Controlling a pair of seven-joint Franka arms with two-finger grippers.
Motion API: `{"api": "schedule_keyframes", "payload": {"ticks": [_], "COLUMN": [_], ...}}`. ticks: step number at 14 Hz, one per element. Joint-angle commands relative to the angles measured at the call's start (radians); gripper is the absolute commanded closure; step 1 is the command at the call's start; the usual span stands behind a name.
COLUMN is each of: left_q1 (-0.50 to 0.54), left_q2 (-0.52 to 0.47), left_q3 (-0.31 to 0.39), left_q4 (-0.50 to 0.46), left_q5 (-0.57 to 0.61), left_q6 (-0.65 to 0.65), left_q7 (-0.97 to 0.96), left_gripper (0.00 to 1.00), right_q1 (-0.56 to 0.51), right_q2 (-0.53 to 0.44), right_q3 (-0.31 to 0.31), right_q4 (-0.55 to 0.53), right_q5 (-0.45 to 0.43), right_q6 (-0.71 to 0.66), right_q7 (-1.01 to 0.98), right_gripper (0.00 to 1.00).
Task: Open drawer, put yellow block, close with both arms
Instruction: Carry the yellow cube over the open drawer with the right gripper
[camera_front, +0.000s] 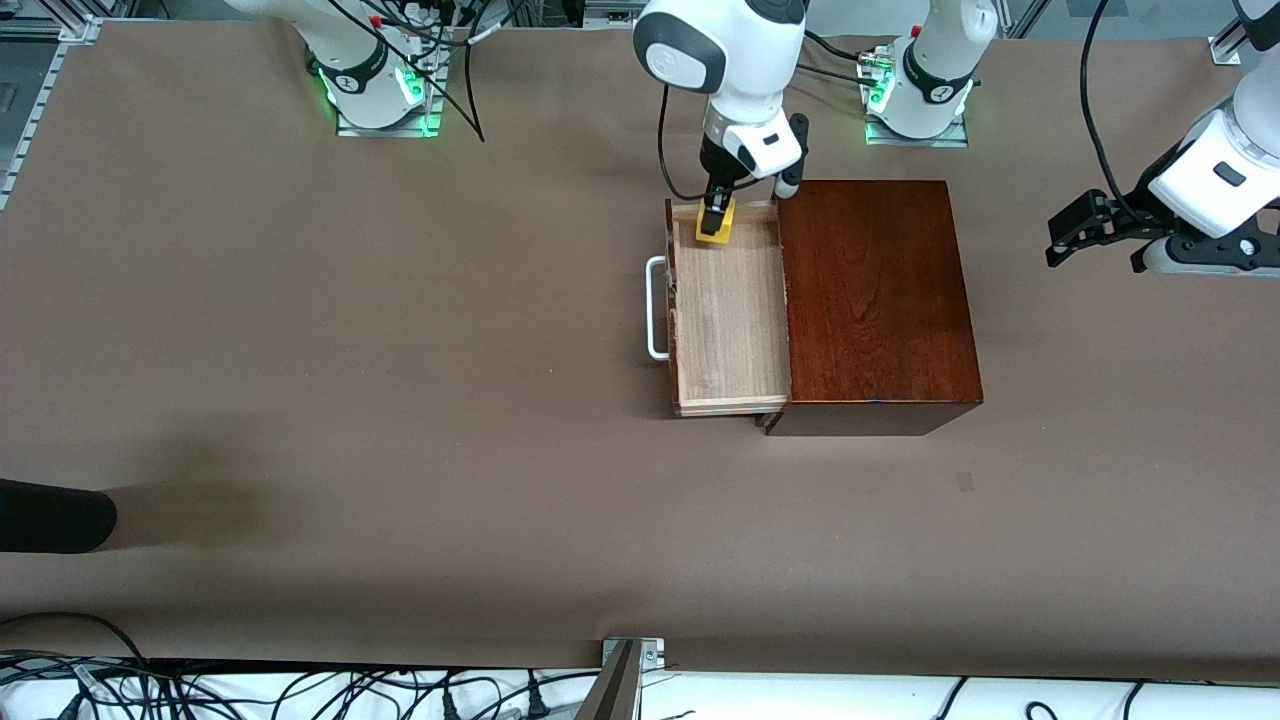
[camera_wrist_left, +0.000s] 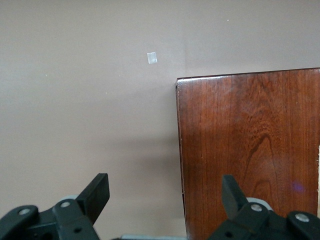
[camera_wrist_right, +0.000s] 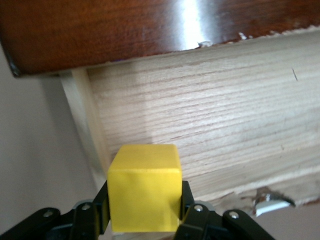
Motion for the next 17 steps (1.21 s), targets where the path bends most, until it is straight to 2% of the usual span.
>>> {"api": "schedule_keyframes", "payload": {"ticks": [1,10,16,17], "left_q1": [-0.005,-0.008,-0.011,-0.011], "left_q2": [0.016,0.016,0.016,0.016], "left_q3": [0.002,0.002,0.002,0.002], "left_q4": [0.035,0.035,0.037,0.037], "left_q5": [-0.007,-0.007,-0.007,-0.007], "left_q6": [-0.014,-0.014,-0.014,-0.014], "left_q7": [0.018,0.018,0.016,0.016], "left_gripper": [0.00,0.00,0.00,0.00], "right_q1": [0.002,-0.049,-0.064,-0.063], "right_q2": [0.044,0.097,0.113,0.113], "right_q3": [-0.007,-0.013,-0.015,-0.015], "right_q4": [0.066,0.061,0.055,0.058], "right_q5": [-0.035,-0.035,-0.035,-0.035], "right_q6": [-0.010,0.047,0.070,0.074], "right_q7": [-0.138,-0.269,-0.267,-0.257], "right_gripper": [1.00,1.00,1.00,0.22]}}
